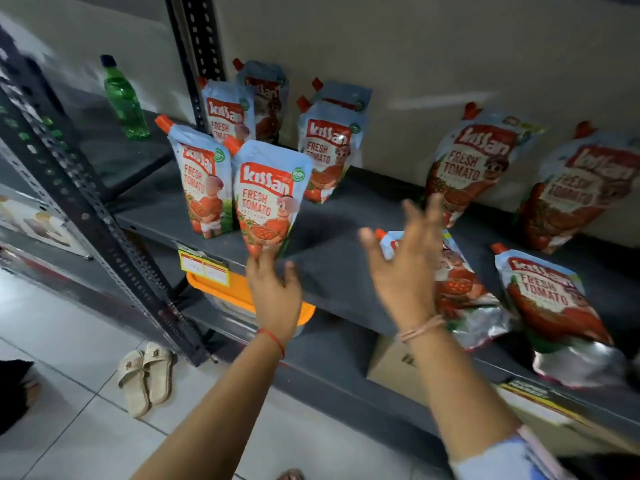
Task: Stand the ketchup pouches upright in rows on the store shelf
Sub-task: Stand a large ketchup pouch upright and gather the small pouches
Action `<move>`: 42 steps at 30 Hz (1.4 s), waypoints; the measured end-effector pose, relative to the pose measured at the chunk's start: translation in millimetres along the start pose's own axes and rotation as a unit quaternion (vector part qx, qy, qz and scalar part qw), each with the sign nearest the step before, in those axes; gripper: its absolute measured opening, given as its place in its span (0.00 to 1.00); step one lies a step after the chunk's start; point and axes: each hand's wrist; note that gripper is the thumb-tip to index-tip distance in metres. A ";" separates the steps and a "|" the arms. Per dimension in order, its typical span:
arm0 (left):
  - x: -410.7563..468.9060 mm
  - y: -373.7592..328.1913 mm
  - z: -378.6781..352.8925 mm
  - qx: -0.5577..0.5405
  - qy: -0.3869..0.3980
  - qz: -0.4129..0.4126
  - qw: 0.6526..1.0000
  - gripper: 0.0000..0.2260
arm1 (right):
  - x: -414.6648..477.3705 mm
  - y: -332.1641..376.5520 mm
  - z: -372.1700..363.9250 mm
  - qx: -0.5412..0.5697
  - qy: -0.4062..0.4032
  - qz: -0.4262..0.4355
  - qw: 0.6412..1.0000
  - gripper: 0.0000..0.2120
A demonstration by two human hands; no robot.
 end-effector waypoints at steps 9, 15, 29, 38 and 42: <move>-76.5 -108.4 -72.7 -0.079 0.505 0.324 0.796 0.17 | 42.9 -118.8 75.9 0.054 0.322 -0.368 0.871 0.22; -83.6 -101.3 -89.4 -0.187 0.483 0.174 0.838 0.14 | 26.0 -127.9 83.0 0.150 0.182 -0.323 0.916 0.10; -81.3 -63.8 -123.5 -0.148 0.421 0.045 0.894 0.37 | -61.8 -125.0 97.7 0.240 0.077 -0.192 0.949 0.27; -195.9 -114.6 -125.8 -0.124 0.331 -0.034 0.935 0.10 | -42.5 -177.7 186.6 0.073 -0.173 -0.311 0.932 0.25; -185.1 -154.3 -165.7 -0.102 0.424 0.154 0.886 0.21 | -6.1 -211.6 188.6 0.261 -0.023 -0.493 0.829 0.18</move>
Point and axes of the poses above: each hand's wrist, its own x-axis towards the middle knuckle, its own z-axis out of the back of the hand, y = z × x, and after that the axes turned 5 degrees about -y, right-handed
